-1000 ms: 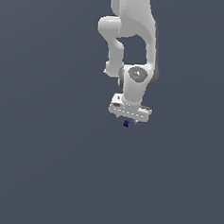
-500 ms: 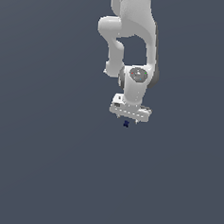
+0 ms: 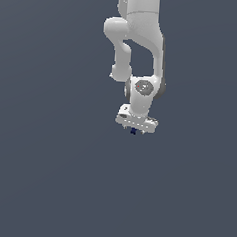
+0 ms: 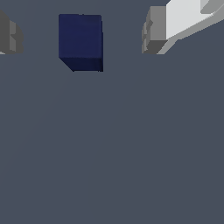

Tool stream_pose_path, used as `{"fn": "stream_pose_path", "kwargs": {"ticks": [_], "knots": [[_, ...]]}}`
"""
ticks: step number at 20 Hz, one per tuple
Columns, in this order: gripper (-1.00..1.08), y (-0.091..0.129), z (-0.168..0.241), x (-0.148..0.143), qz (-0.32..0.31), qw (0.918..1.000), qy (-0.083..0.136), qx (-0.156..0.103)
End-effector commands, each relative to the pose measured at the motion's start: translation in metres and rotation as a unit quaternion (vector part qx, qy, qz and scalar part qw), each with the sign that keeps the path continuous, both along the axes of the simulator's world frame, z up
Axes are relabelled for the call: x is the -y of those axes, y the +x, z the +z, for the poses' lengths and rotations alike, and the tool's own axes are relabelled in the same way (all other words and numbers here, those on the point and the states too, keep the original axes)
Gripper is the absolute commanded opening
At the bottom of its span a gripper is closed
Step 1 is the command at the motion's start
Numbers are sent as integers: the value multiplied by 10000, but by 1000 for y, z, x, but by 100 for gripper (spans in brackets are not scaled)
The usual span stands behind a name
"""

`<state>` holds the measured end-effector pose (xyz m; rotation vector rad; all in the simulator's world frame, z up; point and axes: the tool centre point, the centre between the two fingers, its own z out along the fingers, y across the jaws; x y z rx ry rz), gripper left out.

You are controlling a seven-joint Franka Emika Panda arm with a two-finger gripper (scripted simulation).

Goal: Pick up the object and move it to a goal position.

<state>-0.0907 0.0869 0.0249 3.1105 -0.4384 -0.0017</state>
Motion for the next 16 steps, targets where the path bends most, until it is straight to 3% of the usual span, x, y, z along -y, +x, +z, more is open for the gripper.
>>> {"fn": "stream_pose_path", "kwargs": {"ticks": [1, 5, 6, 16], "knots": [[100, 0, -8, 0, -3, 10000, 1, 5], [100, 1, -12, 0, -5, 10000, 1, 5], [-100, 1, -12, 0, -5, 10000, 1, 5], [-100, 0, -12, 0, -3, 10000, 1, 5]]}}
